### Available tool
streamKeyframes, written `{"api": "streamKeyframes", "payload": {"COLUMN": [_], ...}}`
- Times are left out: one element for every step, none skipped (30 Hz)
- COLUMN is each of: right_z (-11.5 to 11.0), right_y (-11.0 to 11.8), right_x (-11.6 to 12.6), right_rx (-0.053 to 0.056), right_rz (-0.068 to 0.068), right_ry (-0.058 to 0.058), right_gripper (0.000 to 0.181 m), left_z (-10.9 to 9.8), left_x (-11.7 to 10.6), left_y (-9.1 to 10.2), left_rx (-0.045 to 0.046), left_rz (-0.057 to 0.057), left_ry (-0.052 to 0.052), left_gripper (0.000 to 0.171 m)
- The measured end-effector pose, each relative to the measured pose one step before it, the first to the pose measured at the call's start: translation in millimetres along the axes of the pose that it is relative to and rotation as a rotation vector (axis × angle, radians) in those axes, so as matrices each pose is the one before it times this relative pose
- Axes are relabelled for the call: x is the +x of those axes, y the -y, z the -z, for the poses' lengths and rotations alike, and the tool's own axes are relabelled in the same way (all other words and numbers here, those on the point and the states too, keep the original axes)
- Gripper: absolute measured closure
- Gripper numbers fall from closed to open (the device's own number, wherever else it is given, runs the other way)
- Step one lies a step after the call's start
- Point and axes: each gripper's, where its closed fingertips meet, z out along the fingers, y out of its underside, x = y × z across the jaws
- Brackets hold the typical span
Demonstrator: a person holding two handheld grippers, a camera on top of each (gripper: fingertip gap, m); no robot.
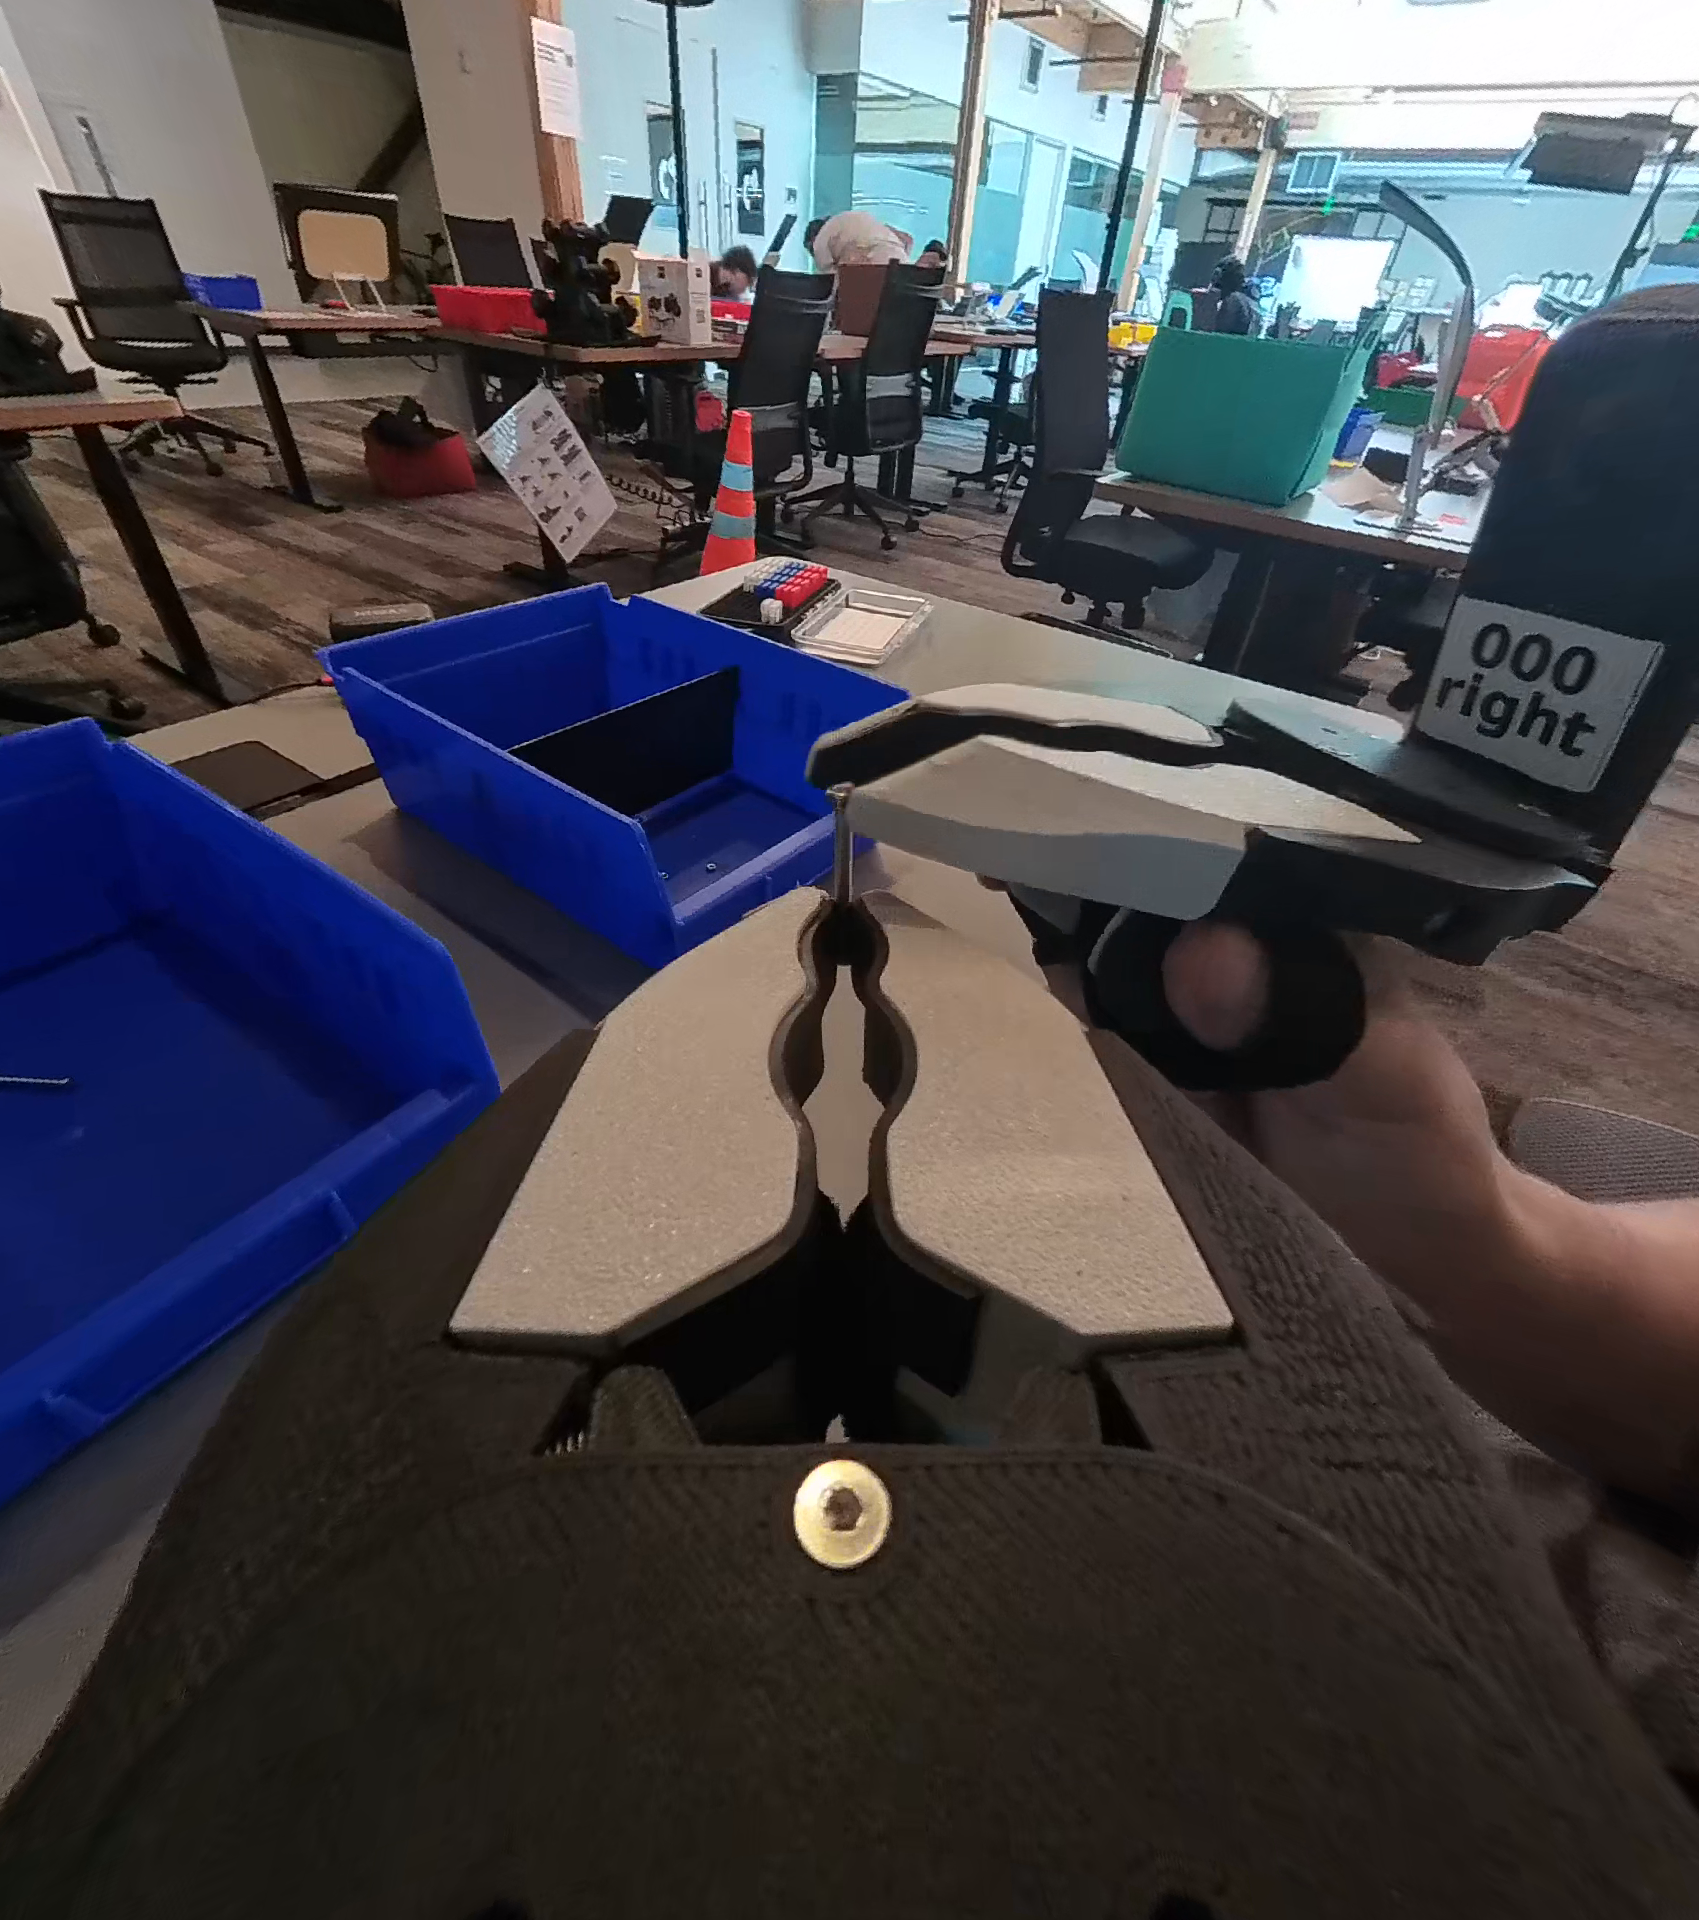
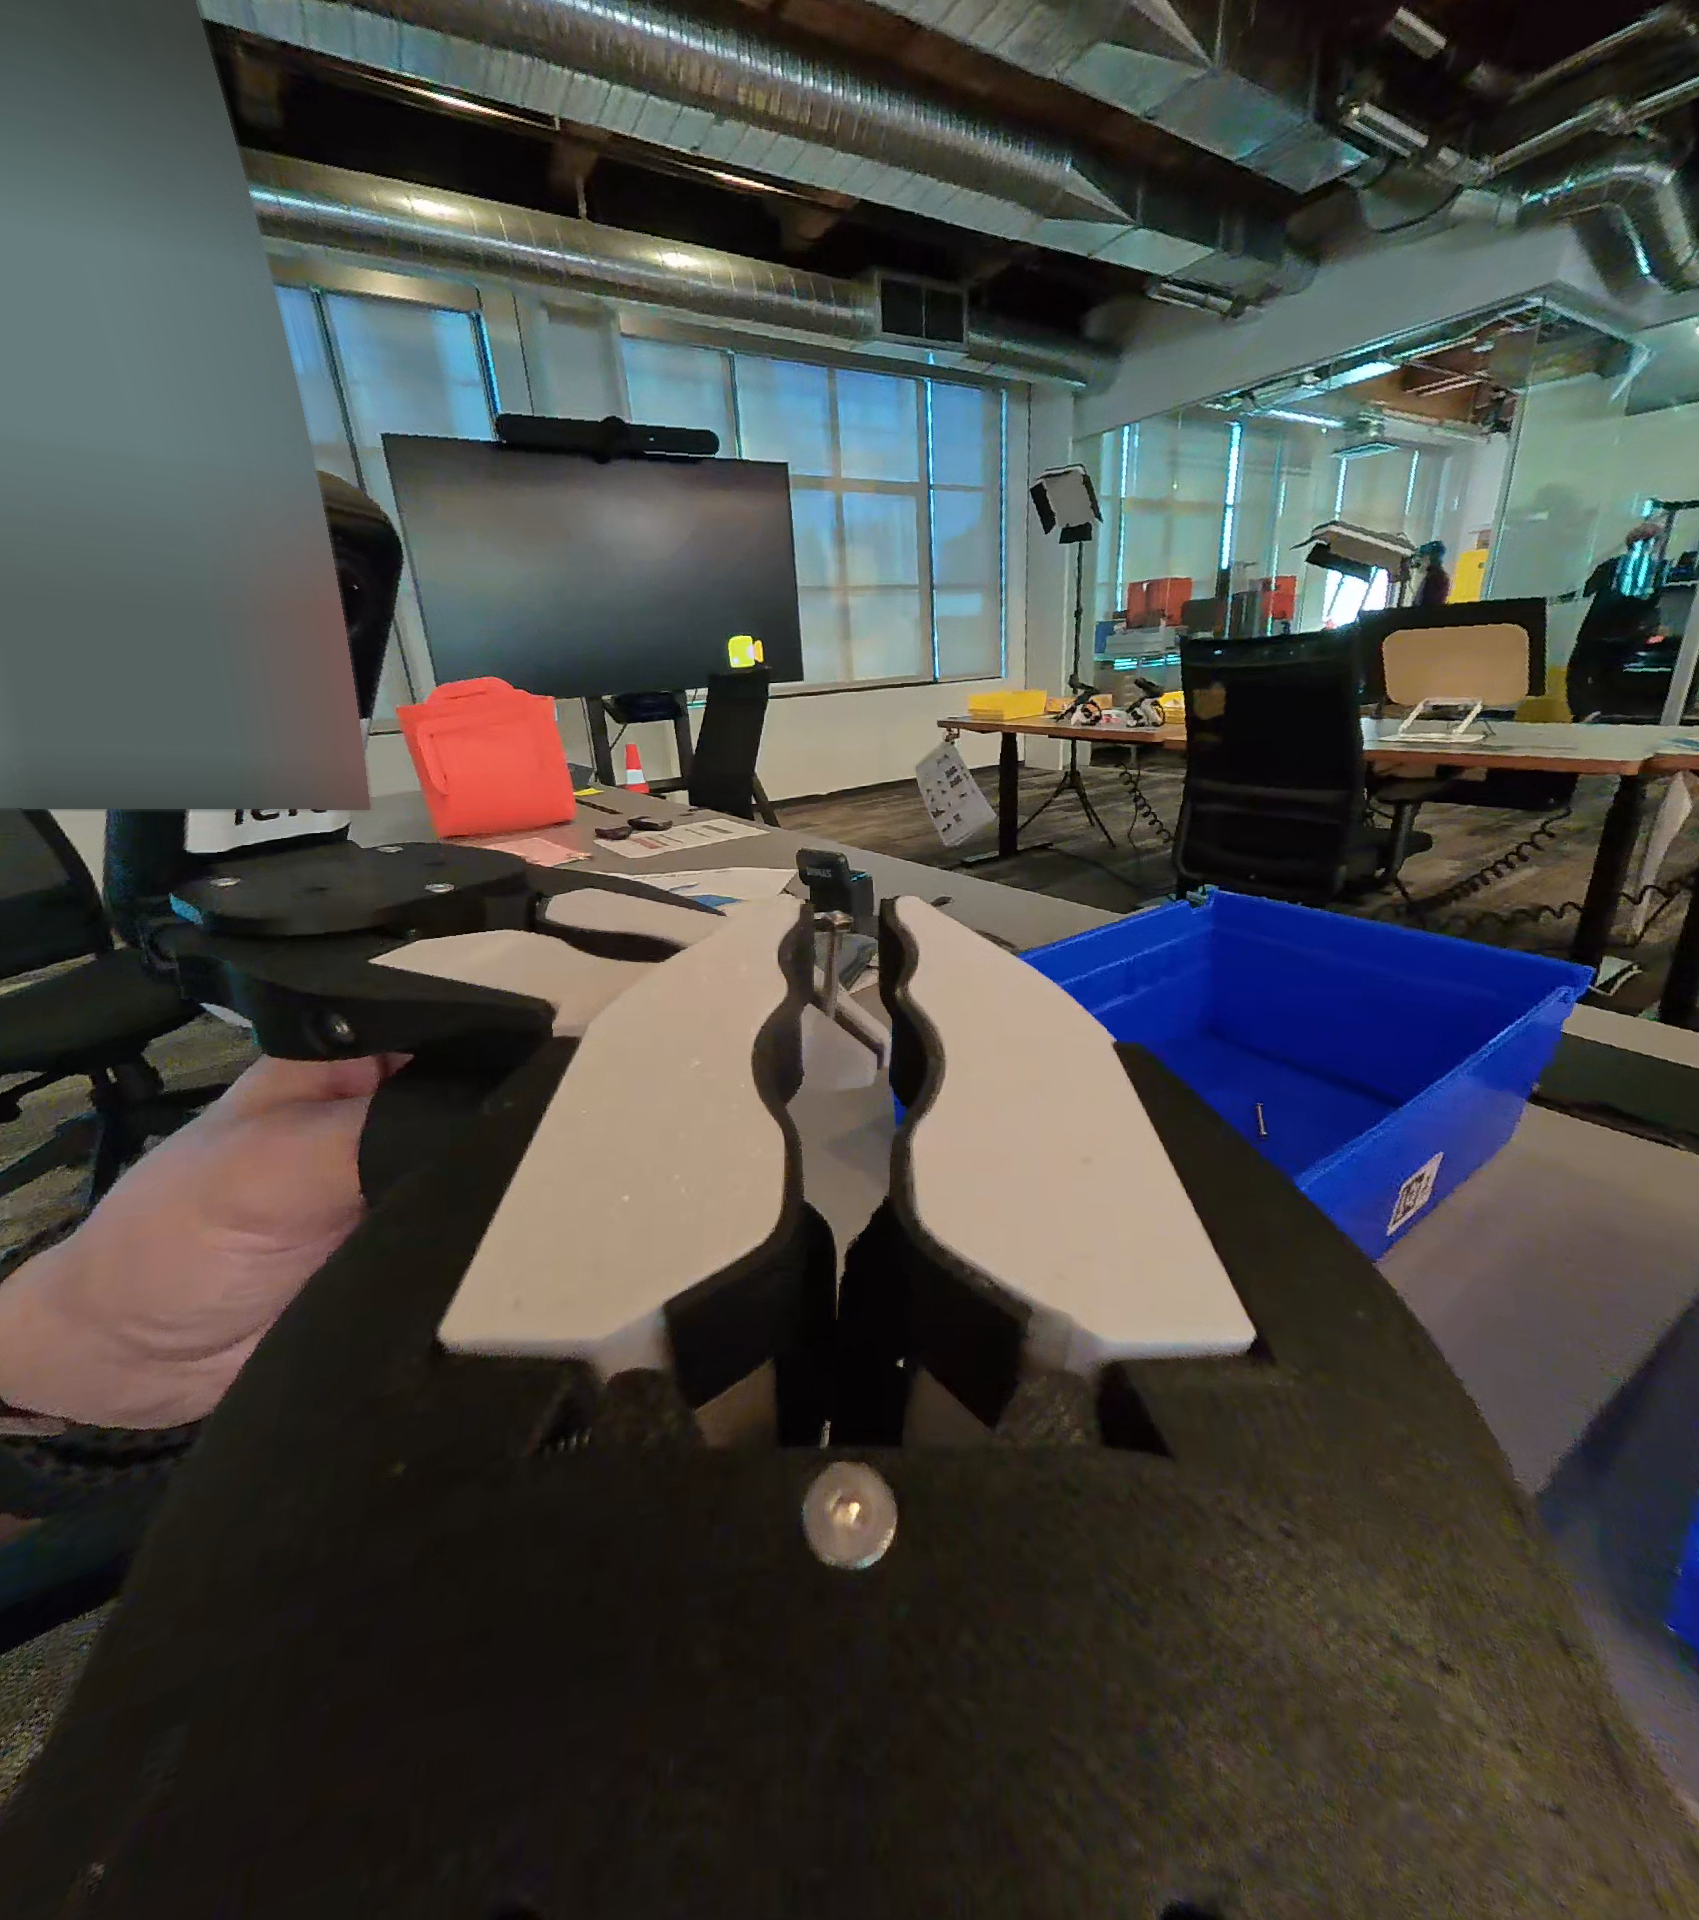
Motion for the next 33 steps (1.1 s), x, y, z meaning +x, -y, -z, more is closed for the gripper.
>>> {"api": "streamKeyframes", "payload": {"right_z": [-0.59,-0.77,-0.44,-0.02,0.03,0.15,0.24,0.26,0.52,0.74,0.77,0.78,0.84,1.85,1.61,1.45,1.67,1.73,3.2,3.08,3.31,2.26,1.08,0.71,0.17,-0.4,0.33,0.82,0.48,0.37,1.04,1.74,2.14], "right_y": [-0.14,-0.78,-0.62,0.28,0.46,0.3,0.39,0.16,0.29,0.25,0.52,0.93,1.73,1.86,1.97,2.26,1.48,0.18,0.36,-0.99,-1.46,-1.5,-2.01,-2.56,-1.89,-1.32,0.46,1.93,1.9,1.48,1.39,2.04,3.25], "right_x": [-0.2,0.0,-0.1,-0.24,-0.97,-0.36,-0.53,-0.29,-0.3,-0.41,-0.56,-1.47,-2.87,-1.18,-3.49,-4.79,-2.78,-5.91,-4.97,-5.83,-6.48,-5.08,-6.14,-4.25,-1.28,0.06,1.71,2.77,2.73,2.9,2.73,1.11,1.34], "right_rx": [0.0019,-0.0036,-0.0022,0.0035,0.0026,0.0013,0.0026,0.0014,0.0027,0.002,0.0029,0.0027,0.0038,-0.0015,-0.003,-0.0014,-0.0075,-0.0137,-0.0094,-0.0126,-0.0156,-0.0105,-0.0066,-0.0126,-0.0144,-0.0094,-0.0012,0.0086,0.013,0.0148,0.018,0.0248,0.0309], "right_rz": [-0.0038,-0.0031,-0.0017,0.001,0.0011,0.0023,0.0055,0.003,0.001,-0.0069,-0.0148,-0.018,-0.0254,-0.0369,-0.0423,-0.0537,-0.0557,-0.0531,-0.0465,-0.0463,-0.0538,-0.0469,-0.0478,-0.052,-0.0381,-0.0171,-0.0037,0.0101,0.021,0.0261,0.0212,0.0229,0.0377], "right_ry": [0.0024,0.0014,0.0008,0.0005,0.0045,-0.0003,0.0016,0.0031,0.0125,0.0252,0.0385,0.0563,0.0821,0.0872,0.1132,0.1312,0.1212,0.1468,0.1398,0.1394,0.1412,0.1213,0.122,0.1082,0.0756,0.0479,0.0163,-0.013,-0.0339,-0.0501,-0.0608,-0.06,-0.0746], "right_gripper": [0.171,0.172,0.172,0.173,0.174,0.175,0.176,0.176,0.176,0.176,0.176,0.177,0.177,0.177,0.177,0.177,0.177,0.177,0.177,0.176,0.176,0.177,0.177,0.176,0.176,0.176,0.176,0.176,0.175,0.172,0.165,0.156,0.154], "left_z": [0.02,0.05,0.25,0.28,0.28,0.22,-0.03,0.11,0.07,-0.03,0.03,0.26,0.51,0.28,0.03,0.17,-0.36,-1.06,-1.68,-2.42,-2.83,-2.49,-2.63,-2.48,-1.54,-0.25,0.89,1.71,1.74,1.58,1.5,0.91,0.48], "left_x": [0.31,0.06,0.3,0.03,0.03,0.18,0.31,0.4,0.85,0.97,1.2,1.82,2.71,2.99,4.4,4.52,3.72,5.33,4.44,4.43,4.29,3.15,4.01,2.52,0.74,-0.17,-1.91,-2.48,-2.33,-1.85,-1.5,-0.99,-0.97], "left_y": [0.09,0.27,0.26,0.4,0.49,0.34,0.19,0.2,-0.04,0.14,0.37,0.89,1.39,1.2,1.58,1.59,0.72,-0.36,-0.7,-1.86,-2.02,-1.71,-1.91,-2.17,-1.5,-0.78,0.68,1.55,1.38,1.33,1.31,0.49,-0.09], "left_rx": [-0.00126,0.00102,0.00109,0.00121,0.00191,0.0014,-0.00009,0.00104,-0.00004,-0.00033,0.00076,0.00347,0.0059,0.00212,0.00374,0.00436,0.00028,-0.00344,-0.00435,-0.01138,-0.01303,-0.00851,-0.0084,-0.00643,-0.00087,0.00016,0.00583,0.00778,0.00449,0.0037,0.00554,0.00256,0.00042], "left_rz": [-0.0046,-0.0046,-0.0034,-0.0023,-0.0016,-0.0005,-0.0007,-0.0016,-0.0022,-0.0022,-0.0014,0.0001,0.0033,0.0078,0.0112,0.0164,0.0168,0.0143,0.0102,-0.0017,-0.0071,-0.0084,-0.0013,0.004,0.0024,0.0047,0.0064,0.0031,0.0004,0.0002,-0.0011,-0.0002,0.0011], "left_ry": [0.0025,0.0036,0.0017,0.0016,0.0003,-0.0008,-0.0021,-0.0019,-0.0034,-0.0042,-0.0066,-0.0131,-0.0216,-0.0267,-0.0382,-0.0373,-0.0283,-0.0349,-0.0209,-0.0147,-0.0091,-0.003,-0.0134,-0.0059,0.0001,-0.001,0.007,0.0091,0.0058,0.0061,0.0058,0.0033,0.0017], "left_gripper": [0.169,0.17,0.17,0.169,0.169,0.17,0.169,0.17,0.17,0.169,0.17,0.17,0.17,0.17,0.169,0.169,0.169,0.169,0.17,0.17,0.17,0.17,0.17,0.17,0.17,0.17,0.17,0.17,0.17,0.17,0.17,0.17,0.17]}}
